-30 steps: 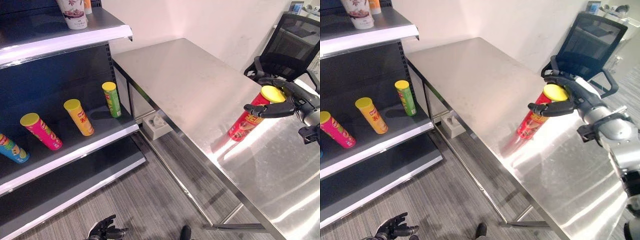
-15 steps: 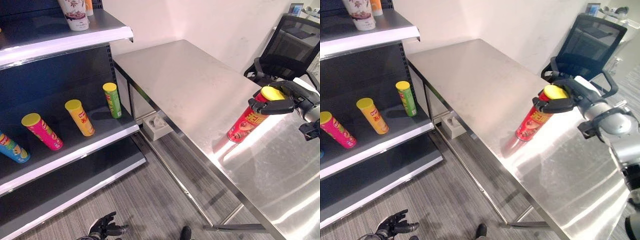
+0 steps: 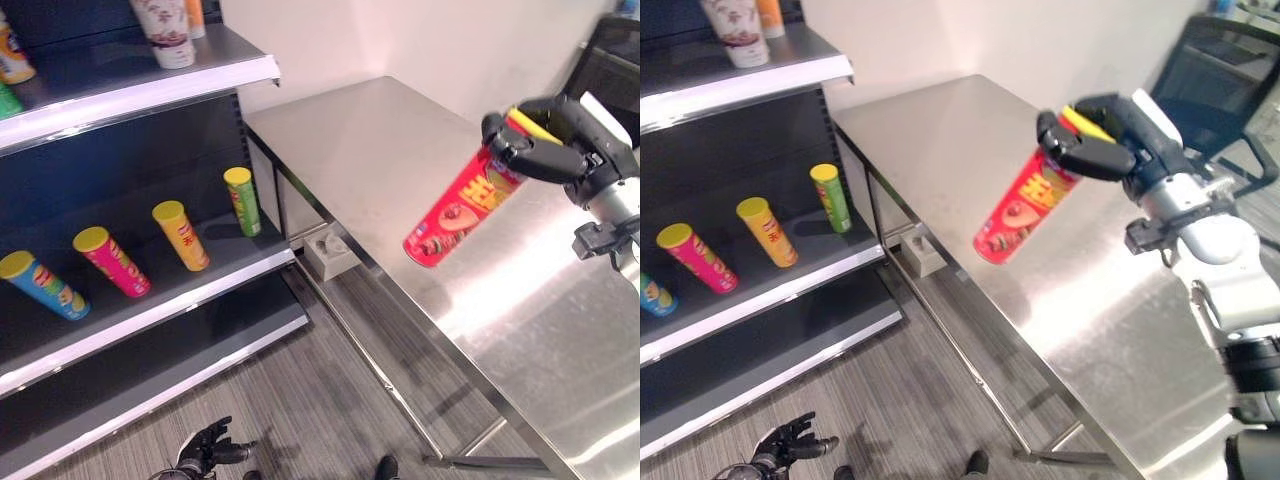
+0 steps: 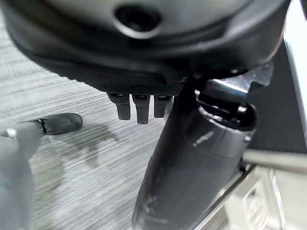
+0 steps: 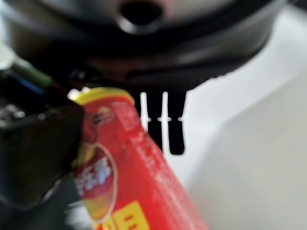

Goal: Put the goods on the table back onto the shelves and tidy them up.

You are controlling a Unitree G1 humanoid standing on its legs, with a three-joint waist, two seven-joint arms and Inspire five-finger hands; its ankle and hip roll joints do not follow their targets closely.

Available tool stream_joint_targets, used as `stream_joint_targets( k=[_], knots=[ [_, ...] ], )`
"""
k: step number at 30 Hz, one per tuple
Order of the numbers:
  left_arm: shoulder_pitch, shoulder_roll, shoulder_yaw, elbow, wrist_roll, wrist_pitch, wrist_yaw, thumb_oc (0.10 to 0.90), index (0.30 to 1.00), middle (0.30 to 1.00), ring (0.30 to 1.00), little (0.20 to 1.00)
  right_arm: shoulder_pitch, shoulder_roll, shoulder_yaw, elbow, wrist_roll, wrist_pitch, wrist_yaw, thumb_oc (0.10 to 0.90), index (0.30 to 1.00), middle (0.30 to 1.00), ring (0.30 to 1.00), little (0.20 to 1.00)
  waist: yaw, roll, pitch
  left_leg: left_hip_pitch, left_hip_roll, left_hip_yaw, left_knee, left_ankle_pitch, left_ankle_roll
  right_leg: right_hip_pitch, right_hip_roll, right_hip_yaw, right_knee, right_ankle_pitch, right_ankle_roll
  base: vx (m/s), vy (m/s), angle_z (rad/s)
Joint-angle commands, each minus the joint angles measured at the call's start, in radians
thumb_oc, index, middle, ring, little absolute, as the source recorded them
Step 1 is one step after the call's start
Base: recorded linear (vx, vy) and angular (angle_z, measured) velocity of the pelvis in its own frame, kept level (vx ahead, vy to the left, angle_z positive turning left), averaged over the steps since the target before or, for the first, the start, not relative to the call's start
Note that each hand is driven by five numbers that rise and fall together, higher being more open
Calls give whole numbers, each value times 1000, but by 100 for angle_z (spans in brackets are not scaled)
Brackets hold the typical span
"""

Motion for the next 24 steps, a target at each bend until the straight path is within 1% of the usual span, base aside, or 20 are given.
stream_joint_targets(
  k=[1, 3, 4, 5, 7, 9, 10, 11, 12, 13, 14, 15, 16, 18, 19, 20, 21, 22, 23, 24],
  knots=[
    [-52, 88, -21, -4, -45, -37, 17, 800, 900, 900, 900, 900, -225, 32, -66, -56, 67, -172, -73, 400, 300, 300, 300, 300, 48, -64, -65, -4, 32, -4, 2, -27, -8, 43, -54, -29, 8, -64, 61, 7, -62, 28],
    [-47, 90, -14, -9, -60, -37, 18, 800, 900, 900, 900, 900, -257, 56, -47, -84, 65, -178, -83, 400, 300, 300, 300, 300, 59, -57, -67, -9, 39, -19, 2, -21, -13, 48, -44, -36, 8, -75, 53, 3, -78, 25],
    [-47, 93, -5, -20, -76, -36, 23, 800, 900, 900, 900, 900, -282, 92, -36, -119, 72, -192, -84, 400, 300, 300, 300, 300, 75, -51, -65, -22, 50, -39, 2, -7, -21, 51, -31, -45, 8, -92, 42, -3, -94, 24],
    [-46, 94, -4, -21, -76, -35, 23, 800, 900, 900, 900, 900, -282, 93, -36, -120, 71, -191, -85, 400, 300, 300, 300, 300, 72, -51, -66, -23, 51, -42, 2, -6, -22, 51, -29, -47, 8, -92, 42, -27, -93, 24],
    [-54, 100, 0, -45, -100, -41, 27, 800, 900, 900, 900, 900, -305, 121, -34, -148, 48, -206, -99, 400, 300, 300, 300, 300, 103, -45, -49, -81, 60, -90, 25, 28, -43, 59, -19, -91, 8, -113, 24, -67, -83, 67],
    [-34, 101, 11, -64, -124, -43, 27, 800, 900, 900, 900, 900, -332, 148, -11, -163, 32, -207, -95, 400, 300, 300, 300, 300, 129, -48, -41, -105, 51, -146, 90, 1, -41, 67, -20, -105, 8, -113, 22, -64, -5, 100],
    [-30, 98, 21, -69, -144, -41, 26, 800, 900, 900, 900, 900, -343, 181, 4, -160, 30, -204, -88, 400, 300, 300, 300, 300, 143, -48, -38, -105, 63, -165, 84, -3, -52, 74, -30, -117, 8, -105, 30, -63, 68, 68],
    [-29, 98, 21, -69, -144, -41, 26, 800, 900, 900, 900, 900, -343, 181, 4, -160, 30, -204, -88, 400, 300, 300, 300, 300, 142, -48, -38, -105, 63, -165, 84, -3, -52, 74, -30, -117, 8, -105, 30, -102, 64, 32],
    [113, 65, 16, -217, -130, -41, -10, 800, 900, 900, 900, 900, -298, 153, -50, -205, -22, -201, -107, 400, 300, 300, 300, 300, 190, -47, -26, -119, 66, -223, 98, -17, -54, 77, -37, -134, 8, -102, 35, -118, 148, 25],
    [129, 53, -6, -237, -93, -32, -10, 800, 900, 900, 900, 900, -226, 166, -95, -219, -47, -200, -87, 400, 300, 300, 300, 300, 211, -42, -21, -135, 47, -320, 96, -44, -51, 77, -68, -145, 8, -81, 50, -134, 421, 66],
    [82, 46, -54, -178, -30, -32, -17, 800, 900, 900, 900, 900, -192, 164, -121, -216, -98, -193, -107, 400, 300, 300, 300, 300, 198, -40, -35, -128, 11, -350, 65, -60, -25, 95, -125, -184, 10, -25, 81, -80, 428, 79],
    [79, 46, -56, -174, -29, -34, -17, 800, 900, 900, 900, 900, -187, 164, -125, -219, -99, -192, -108, 400, 300, 300, 300, 300, 197, -42, -35, -128, 7, -352, 64, -59, -23, 97, -128, -187, 9, -24, 83, 1, 583, 96],
    [86, 46, -78, -206, 4, -32, -29, 800, 900, 900, 900, 900, -118, 196, -155, -242, -136, -180, -112, 400, 300, 300, 300, 300, 190, -46, -52, -109, -49, -352, 41, -82, 17, 98, -197, -203, 31, 26, 107, 19, 472, 71],
    [73, 53, -85, -146, 66, -43, -28, 800, 900, 900, 900, 900, -104, 242, -140, -258, -194, -166, -120, 400, 300, 300, 300, 300, 182, -58, -57, -79, -113, -308, 22, -96, 60, 69, -292, -204, 85, 134, 129, -15, 535, 44],
    [70, 62, -86, -140, 83, -44, -25, 800, 900, 900, 900, 900, -108, 252, -128, -267, -203, -166, -118, 400, 300, 300, 300, 300, 183, -52, -62, -67, -123, -291, 14, -105, 67, 65, -305, -219, 102, 130, 129, -4, 286, 2],
    [71, 61, -83, -139, 86, -45, -25, 800, 900, 900, 900, 900, -109, 257, -125, -269, -206, -164, -119, 400, 300, 300, 300, 300, 185, -51, -61, -58, -120, -285, 11, -111, 67, 62, -306, -210, 113, 120, 129, -8, 292, -23],
    [67, 69, -77, -129, 99, -48, -18, 800, 900, 900, 900, 900, -116, 265, -108, -271, -226, -161, -125, 400, 300, 300, 300, 300, 187, -48, -56, -46, -138, -265, 7, -114, 78, 47, -317, -216, 158, 99, 128, -43, 269, -24],
    [59, 79, -67, -109, 116, -49, -13, 800, 900, 900, 900, 900, -116, 276, -98, -271, -230, -156, -119, 400, 300, 300, 300, 300, 179, -49, -49, -42, -151, -257, 6, -113, 84, 34, -298, -195, 198, 65, 119, -161, 497, -21],
    [43, 98, -57, -82, 130, -57, 2, 800, 900, 900, 900, 900, -119, 297, -74, -271, -242, -158, -107, 400, 300, 300, 300, 300, 169, -52, -36, -52, -178, -243, 3, -85, 103, -1, -231, -164, 241, -2, 83, -87, 425, -14],
    [54, 99, -33, -72, 128, -57, 3, 800, 900, 900, 900, 900, -122, 288, -48, -282, -266, -157, -91, 400, 300, 300, 300, 300, 175, -53, -37, -48, -192, -242, 3, -87, 104, -24, -139, -136, 270, -96, 64, -127, 332, -3]
  ],
)
